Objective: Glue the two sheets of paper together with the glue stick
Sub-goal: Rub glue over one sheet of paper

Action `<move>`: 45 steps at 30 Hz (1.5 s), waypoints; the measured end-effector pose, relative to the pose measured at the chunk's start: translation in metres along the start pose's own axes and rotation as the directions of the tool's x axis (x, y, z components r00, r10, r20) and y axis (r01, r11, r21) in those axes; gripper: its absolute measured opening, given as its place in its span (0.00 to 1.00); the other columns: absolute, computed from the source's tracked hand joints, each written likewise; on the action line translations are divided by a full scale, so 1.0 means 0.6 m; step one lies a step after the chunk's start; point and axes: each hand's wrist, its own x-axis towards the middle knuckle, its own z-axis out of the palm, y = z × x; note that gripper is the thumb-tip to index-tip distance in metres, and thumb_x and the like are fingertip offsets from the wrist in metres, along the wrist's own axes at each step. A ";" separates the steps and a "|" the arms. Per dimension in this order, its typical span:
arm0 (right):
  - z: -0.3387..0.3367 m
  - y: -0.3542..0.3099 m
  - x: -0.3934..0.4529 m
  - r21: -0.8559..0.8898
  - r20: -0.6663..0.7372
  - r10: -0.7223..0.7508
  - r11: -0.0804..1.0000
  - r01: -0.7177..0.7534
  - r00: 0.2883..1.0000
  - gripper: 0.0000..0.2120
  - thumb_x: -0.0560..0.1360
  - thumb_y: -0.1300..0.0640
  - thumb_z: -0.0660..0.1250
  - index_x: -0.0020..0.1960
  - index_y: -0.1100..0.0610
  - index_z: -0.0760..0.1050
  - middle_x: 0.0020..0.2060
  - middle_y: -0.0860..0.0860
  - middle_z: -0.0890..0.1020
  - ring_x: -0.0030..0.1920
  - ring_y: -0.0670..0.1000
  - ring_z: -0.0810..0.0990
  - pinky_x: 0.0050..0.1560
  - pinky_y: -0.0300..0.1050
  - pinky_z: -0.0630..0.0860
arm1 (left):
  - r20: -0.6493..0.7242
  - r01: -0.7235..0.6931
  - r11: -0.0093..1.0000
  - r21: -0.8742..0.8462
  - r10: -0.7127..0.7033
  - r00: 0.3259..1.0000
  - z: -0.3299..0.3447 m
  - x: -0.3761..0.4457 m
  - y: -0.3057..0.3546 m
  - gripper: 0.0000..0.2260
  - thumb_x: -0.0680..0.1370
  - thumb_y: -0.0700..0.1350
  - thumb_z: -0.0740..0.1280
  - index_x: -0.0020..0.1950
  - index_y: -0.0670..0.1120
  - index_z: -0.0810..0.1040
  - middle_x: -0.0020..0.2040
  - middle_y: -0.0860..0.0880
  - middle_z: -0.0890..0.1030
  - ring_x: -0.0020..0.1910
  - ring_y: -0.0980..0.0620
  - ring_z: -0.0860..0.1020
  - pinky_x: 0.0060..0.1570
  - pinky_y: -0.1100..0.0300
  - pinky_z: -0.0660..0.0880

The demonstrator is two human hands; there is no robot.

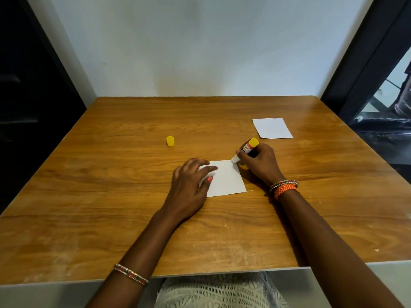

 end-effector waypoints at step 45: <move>-0.003 -0.024 -0.002 -0.154 0.049 -0.181 0.970 0.187 0.982 0.16 0.72 0.57 0.70 0.57 0.63 0.77 0.51 0.57 0.82 0.46 0.49 0.78 0.44 0.37 0.73 | 0.260 -0.146 0.961 0.235 0.083 0.962 0.012 0.005 -0.003 0.21 0.81 0.51 0.48 0.75 0.53 0.58 0.76 0.55 0.60 0.76 0.50 0.45 0.70 0.47 0.46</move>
